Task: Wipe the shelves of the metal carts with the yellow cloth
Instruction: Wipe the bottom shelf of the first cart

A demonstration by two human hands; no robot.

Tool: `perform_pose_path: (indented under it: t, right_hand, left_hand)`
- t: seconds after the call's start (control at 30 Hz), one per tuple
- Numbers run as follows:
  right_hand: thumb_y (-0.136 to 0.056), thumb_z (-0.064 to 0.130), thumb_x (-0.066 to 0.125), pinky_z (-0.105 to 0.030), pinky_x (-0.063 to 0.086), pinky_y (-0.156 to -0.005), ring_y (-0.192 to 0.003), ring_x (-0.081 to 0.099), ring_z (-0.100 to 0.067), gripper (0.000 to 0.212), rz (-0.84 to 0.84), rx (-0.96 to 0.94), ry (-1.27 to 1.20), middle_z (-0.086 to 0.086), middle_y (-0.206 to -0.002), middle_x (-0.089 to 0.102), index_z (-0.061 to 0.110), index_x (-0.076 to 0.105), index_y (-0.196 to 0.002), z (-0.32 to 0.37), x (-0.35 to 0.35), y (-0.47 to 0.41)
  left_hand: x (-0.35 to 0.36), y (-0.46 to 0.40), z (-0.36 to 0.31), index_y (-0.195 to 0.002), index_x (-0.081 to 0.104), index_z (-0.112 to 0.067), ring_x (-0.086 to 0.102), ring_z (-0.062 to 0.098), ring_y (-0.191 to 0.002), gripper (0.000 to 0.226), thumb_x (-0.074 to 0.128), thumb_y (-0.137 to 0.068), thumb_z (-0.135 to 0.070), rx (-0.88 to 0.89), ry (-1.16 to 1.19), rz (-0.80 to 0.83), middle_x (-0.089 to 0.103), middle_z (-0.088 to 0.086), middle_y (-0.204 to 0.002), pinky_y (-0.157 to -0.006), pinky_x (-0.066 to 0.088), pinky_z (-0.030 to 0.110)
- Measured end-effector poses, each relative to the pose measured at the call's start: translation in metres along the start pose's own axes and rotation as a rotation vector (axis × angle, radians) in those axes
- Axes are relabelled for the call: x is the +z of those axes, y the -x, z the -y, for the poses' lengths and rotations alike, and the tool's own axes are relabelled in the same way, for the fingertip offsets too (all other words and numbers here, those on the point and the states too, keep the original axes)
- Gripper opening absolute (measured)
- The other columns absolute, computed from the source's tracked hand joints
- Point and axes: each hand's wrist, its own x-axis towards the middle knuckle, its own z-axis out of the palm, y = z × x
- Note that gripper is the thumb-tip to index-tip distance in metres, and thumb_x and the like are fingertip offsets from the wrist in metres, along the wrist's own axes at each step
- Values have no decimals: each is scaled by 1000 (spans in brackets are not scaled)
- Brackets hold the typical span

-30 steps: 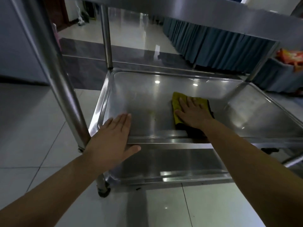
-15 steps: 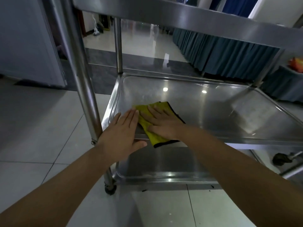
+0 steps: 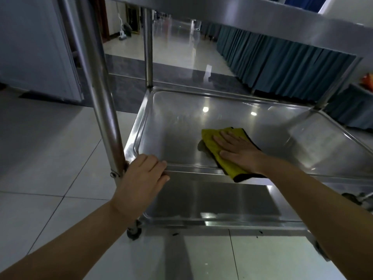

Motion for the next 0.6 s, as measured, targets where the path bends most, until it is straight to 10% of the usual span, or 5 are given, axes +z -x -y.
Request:
perform_pose_path:
  t: [0.6]
  right_hand:
    - [-102,51,19,-42,3,-120,-148,-6,-23,56,-96,60,-9,0,-162,-6,36,0,-152,84,-45,-202]
  left_hand:
    - [25,14,36,-111,69,-2,53,21,-97,33,54,-83,-11,130,91,-106,70,9,-97,-92,44,32]
